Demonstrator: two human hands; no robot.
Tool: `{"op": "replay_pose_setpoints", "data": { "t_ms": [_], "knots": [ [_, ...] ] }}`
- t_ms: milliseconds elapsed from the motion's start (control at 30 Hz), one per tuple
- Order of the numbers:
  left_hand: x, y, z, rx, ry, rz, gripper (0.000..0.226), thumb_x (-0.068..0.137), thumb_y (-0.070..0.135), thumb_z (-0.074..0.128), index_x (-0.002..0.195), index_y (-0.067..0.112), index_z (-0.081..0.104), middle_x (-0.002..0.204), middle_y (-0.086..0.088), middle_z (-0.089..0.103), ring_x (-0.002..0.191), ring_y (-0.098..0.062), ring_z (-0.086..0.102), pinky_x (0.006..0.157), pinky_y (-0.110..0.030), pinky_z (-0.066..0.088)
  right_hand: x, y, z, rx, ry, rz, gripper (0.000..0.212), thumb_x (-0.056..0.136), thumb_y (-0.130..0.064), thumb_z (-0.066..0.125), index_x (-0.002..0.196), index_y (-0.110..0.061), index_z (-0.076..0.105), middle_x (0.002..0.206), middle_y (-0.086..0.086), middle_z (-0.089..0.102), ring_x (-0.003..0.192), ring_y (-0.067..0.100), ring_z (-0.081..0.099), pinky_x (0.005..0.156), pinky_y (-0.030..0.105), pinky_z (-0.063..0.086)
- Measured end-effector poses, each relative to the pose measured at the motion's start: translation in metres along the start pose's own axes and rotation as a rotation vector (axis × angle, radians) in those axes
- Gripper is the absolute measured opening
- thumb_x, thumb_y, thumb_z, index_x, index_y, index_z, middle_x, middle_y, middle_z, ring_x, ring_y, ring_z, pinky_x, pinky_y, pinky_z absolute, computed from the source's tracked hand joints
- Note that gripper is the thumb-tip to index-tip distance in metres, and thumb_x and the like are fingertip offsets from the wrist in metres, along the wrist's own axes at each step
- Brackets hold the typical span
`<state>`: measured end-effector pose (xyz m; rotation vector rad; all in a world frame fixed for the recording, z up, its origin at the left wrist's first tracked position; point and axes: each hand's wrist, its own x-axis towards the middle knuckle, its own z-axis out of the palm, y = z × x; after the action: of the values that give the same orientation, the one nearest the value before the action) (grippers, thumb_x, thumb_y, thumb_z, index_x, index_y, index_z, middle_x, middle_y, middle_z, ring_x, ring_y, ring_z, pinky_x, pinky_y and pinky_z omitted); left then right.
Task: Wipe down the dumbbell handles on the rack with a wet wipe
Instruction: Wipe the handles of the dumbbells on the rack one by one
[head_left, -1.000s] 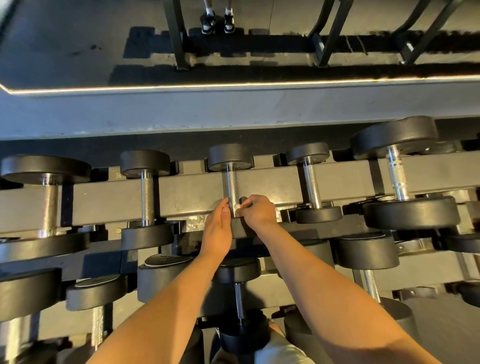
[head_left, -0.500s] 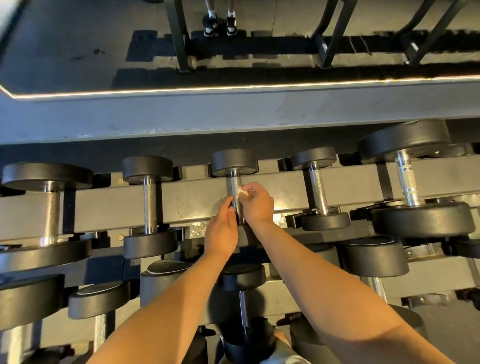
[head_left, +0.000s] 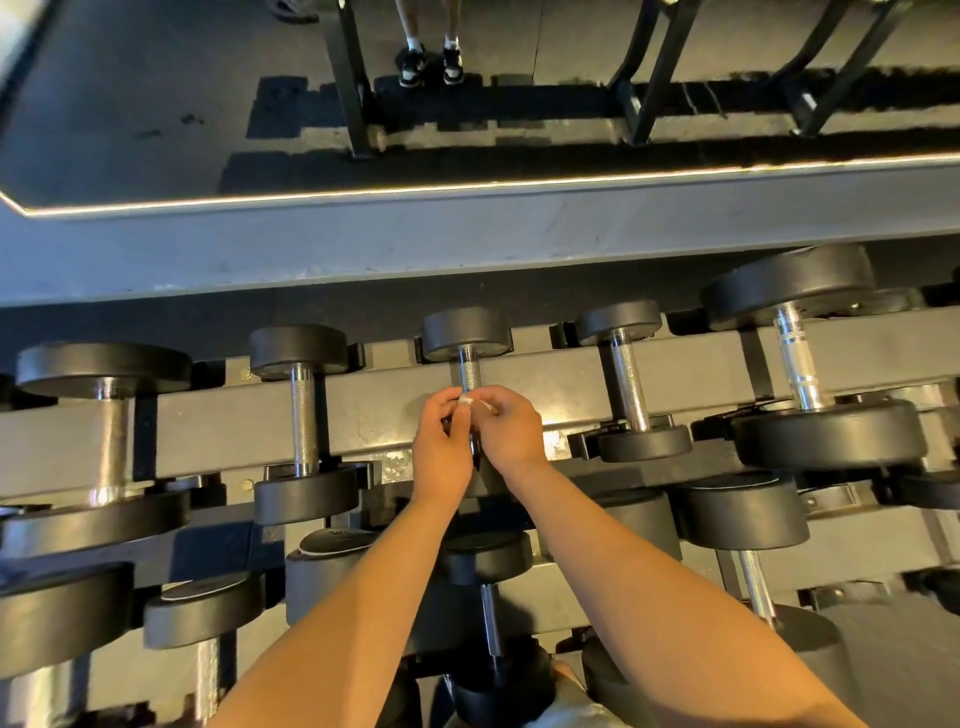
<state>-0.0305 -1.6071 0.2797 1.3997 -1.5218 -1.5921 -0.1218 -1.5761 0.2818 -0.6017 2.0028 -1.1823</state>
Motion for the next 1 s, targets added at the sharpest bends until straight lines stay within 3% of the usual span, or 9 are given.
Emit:
{"op": "replay_pose_setpoints", "data": {
  "t_ms": [133,233,367,500,733,900,1000],
  "knots": [
    [0.028,0.004,0.001,-0.091,0.089,-0.133,0.015,0.101,0.014,0.058,0.112,0.02,0.066,0.108,-0.001,0.071,0.098,-0.012,0.068,0.078,-0.019,0.055,0.006,0.016,0.01,-0.042,-0.037,-0.05,0.032,0.097,-0.021,0.05,0.117,-0.037,0.071,0.11,-0.015,0.071,0.106,0.009,0.064,0.1,0.042,0.052],
    [0.042,0.001,-0.001,-0.06,0.176,-0.109,0.014,0.101,0.014,0.059,0.11,0.022,0.067,0.109,0.001,0.07,0.102,-0.014,0.068,0.086,-0.026,0.057,0.013,0.029,0.011,-0.162,0.081,-0.141,0.031,0.097,-0.025,0.056,0.124,-0.036,0.068,0.121,-0.014,0.067,0.119,0.011,0.055,0.107,0.042,0.044],
    [0.061,0.001,0.003,0.034,0.151,0.011,0.022,0.1,0.016,0.06,0.121,0.021,0.067,0.117,0.005,0.067,0.106,-0.005,0.063,0.092,-0.019,0.05,0.01,0.037,0.011,-0.112,0.101,-0.124,0.034,0.1,-0.024,0.057,0.133,-0.028,0.064,0.125,-0.008,0.064,0.118,0.009,0.054,0.106,0.036,0.047],
    [0.07,-0.005,0.013,0.029,0.058,0.009,0.03,0.098,0.014,0.064,0.128,0.018,0.067,0.123,0.002,0.068,0.112,-0.009,0.064,0.1,-0.025,0.05,0.01,0.041,0.018,-0.085,0.127,-0.076,0.032,0.1,-0.026,0.055,0.131,-0.032,0.064,0.122,-0.012,0.065,0.114,0.008,0.058,0.103,0.037,0.05],
    [0.053,-0.012,0.006,0.064,0.11,0.026,0.021,0.099,0.008,0.06,0.104,0.023,0.074,0.102,0.009,0.072,0.09,0.012,0.064,0.086,-0.011,0.052,0.009,0.039,0.017,-0.146,0.123,-0.068,0.032,0.101,-0.027,0.053,0.132,-0.033,0.061,0.121,-0.014,0.064,0.11,0.005,0.058,0.1,0.036,0.052],
    [0.053,-0.014,0.006,0.007,0.074,0.051,0.029,0.099,0.012,0.063,0.126,0.022,0.068,0.115,0.008,0.069,0.105,0.001,0.065,0.093,-0.017,0.052,0.009,0.04,0.016,-0.117,0.121,-0.071,0.031,0.101,-0.026,0.054,0.131,-0.033,0.063,0.119,-0.013,0.065,0.11,0.006,0.058,0.1,0.035,0.051],
    [0.066,-0.006,0.012,-0.024,0.092,0.015,0.028,0.095,0.012,0.069,0.121,0.023,0.071,0.114,0.007,0.071,0.103,-0.002,0.067,0.092,-0.019,0.054,0.009,0.041,0.015,-0.098,0.128,-0.075,0.031,0.101,-0.025,0.054,0.13,-0.032,0.064,0.121,-0.012,0.065,0.111,0.006,0.058,0.101,0.034,0.051]
  ]
}}
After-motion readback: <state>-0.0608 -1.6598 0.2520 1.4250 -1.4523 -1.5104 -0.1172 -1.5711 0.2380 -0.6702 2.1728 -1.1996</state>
